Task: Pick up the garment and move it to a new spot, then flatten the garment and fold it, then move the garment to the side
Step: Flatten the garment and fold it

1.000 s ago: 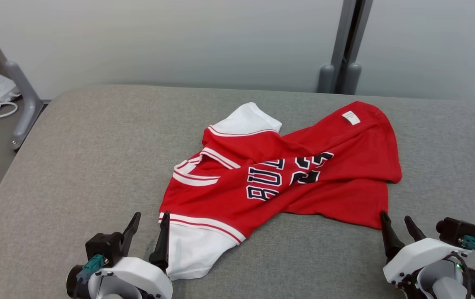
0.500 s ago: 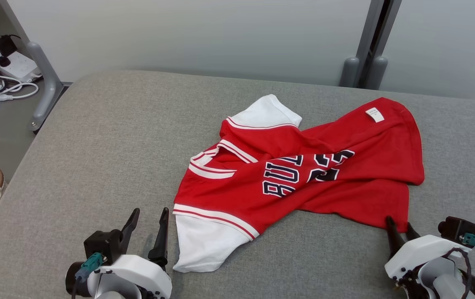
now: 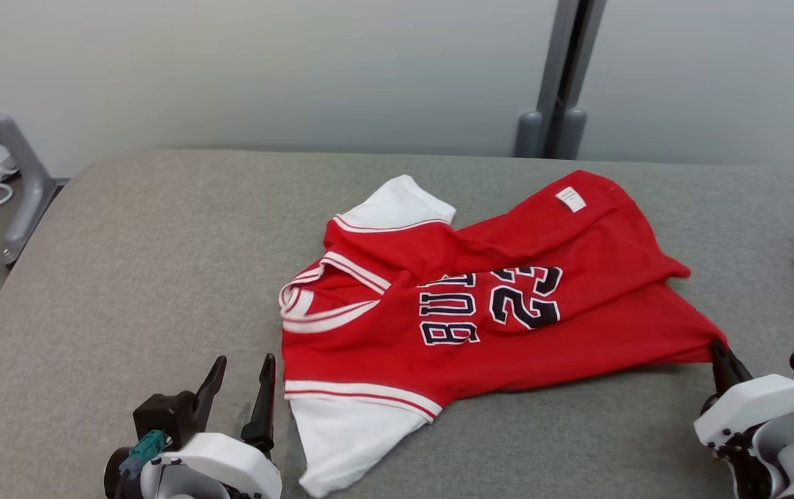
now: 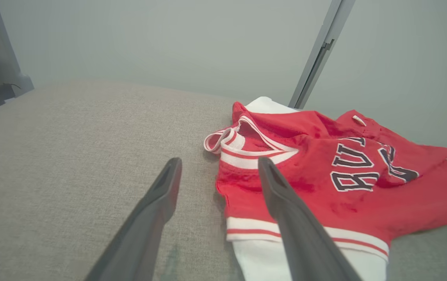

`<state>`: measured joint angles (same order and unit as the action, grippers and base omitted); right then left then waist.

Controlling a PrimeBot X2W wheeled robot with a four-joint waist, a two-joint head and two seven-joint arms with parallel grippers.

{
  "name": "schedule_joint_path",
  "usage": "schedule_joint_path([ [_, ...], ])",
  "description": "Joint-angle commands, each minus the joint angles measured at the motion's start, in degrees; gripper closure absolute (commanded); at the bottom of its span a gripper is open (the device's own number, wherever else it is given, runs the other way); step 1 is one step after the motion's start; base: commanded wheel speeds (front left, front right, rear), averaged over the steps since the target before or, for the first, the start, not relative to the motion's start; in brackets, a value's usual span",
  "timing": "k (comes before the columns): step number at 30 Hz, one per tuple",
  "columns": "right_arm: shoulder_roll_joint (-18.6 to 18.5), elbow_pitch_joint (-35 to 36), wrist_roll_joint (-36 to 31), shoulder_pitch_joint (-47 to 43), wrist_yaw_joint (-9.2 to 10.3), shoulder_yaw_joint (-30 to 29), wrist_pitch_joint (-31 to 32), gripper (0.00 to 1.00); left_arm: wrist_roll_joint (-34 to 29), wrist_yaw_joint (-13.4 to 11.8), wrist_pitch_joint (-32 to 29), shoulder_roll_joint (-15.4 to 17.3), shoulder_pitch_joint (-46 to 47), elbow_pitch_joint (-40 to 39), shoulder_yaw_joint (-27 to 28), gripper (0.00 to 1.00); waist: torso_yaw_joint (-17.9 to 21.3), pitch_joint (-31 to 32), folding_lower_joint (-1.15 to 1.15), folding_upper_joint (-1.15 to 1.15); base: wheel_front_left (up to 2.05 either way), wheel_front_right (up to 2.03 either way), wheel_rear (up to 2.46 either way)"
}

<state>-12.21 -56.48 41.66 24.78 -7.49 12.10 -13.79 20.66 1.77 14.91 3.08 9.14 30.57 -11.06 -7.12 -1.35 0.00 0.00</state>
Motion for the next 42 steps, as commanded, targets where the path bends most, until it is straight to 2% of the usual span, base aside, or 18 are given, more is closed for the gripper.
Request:
schedule_joint_path([
  [1,-0.78,0.03,0.09,-0.31,0.00,-0.02,0.27,1.00,-0.27,0.14,0.27,0.23,-0.53,0.12,0.36,0.00,1.29,0.97,0.00,0.00,0.00,0.00,0.00],
  [3,-1.68,-0.49,-0.94,-1.04,0.01,0.35,1.28,1.00,-0.40,0.25,0.27,0.12,-0.82,0.29,0.63,0.00,2.26,1.58,0.00,0.00,0.00,0.00,0.00],
  [9,-1.32,-1.75,-0.94,-3.09,0.01,-0.50,5.68,1.00,-0.36,0.47,0.27,-0.02,-1.45,0.41,0.80,0.00,3.59,2.43,0.00,0.00,0.00,0.00,0.00],
  [10,-1.36,-2.40,-0.78,-3.33,0.01,-1.16,6.00,0.93,-0.22,0.50,0.27,-0.02,-1.51,0.43,0.71,0.00,3.68,2.48,0.00,0.00,0.00,0.00,0.00],
  [11,-1.30,-3.62,-2.51,-3.36,0.01,-1.22,6.25,0.00,0.34,0.59,0.27,-0.07,-1.66,0.58,0.10,0.00,3.69,2.58,0.00,0.00,0.00,0.00,0.00],
  [18,-0.57,-0.90,-6.21,-2.15,0.00,-2.66,0.27,0.00,0.71,0.41,0.27,-0.02,-2.06,1.32,-0.75,0.00,3.06,3.39,0.00,0.00,0.00,0.00,0.00],
  [24,0.42,2.69,-7.94,-3.84,0.00,-4.83,-1.15,0.00,0.24,1.12,0.27,-0.05,-2.69,2.93,-1.58,0.00,2.25,3.82,0.00,0.00,0.00,0.00,0.00],
  [29,1.30,4.04,-9.40,-5.10,0.00,-6.44,-1.42,0.00,0.23,4.08,-1.72,0.17,-3.34,6.86,-5.66,0.00,1.99,3.80,0.00,0.00,0.00,0.00,0.00],
  [34,2.04,4.75,-10.39,-5.70,0.00,-7.57,-1.49,0.00,3.13,5.29,-4.99,0.87,-4.57,8.02,-7.81,0.00,1.86,3.44,0.00,0.00,0.00,0.00,0.00],
  [37,2.52,4.99,-10.99,-6.07,0.00,-8.18,-1.50,0.00,4.79,5.66,-7.44,1.96,-5.09,7.37,-9.94,0.00,1.70,3.10,0.00,0.00,0.00,0.00,0.00],
  [39,2.74,5.04,-11.22,-6.26,0.00,-8.52,-1.52,0.00,6.54,5.78,-9.27,2.74,-5.91,5.73,-13.32,0.00,1.62,2.91,0.00,0.00,0.00,0.00,0.00],
  [42,2.83,4.99,-11.63,-6.43,0.00,-9.06,-1.50,0.00,9.85,5.77,-12.07,6.16,-7.08,2.30,-18.27,0.00,1.37,2.61,0.00,0.00,0.00,0.00,0.00],
])
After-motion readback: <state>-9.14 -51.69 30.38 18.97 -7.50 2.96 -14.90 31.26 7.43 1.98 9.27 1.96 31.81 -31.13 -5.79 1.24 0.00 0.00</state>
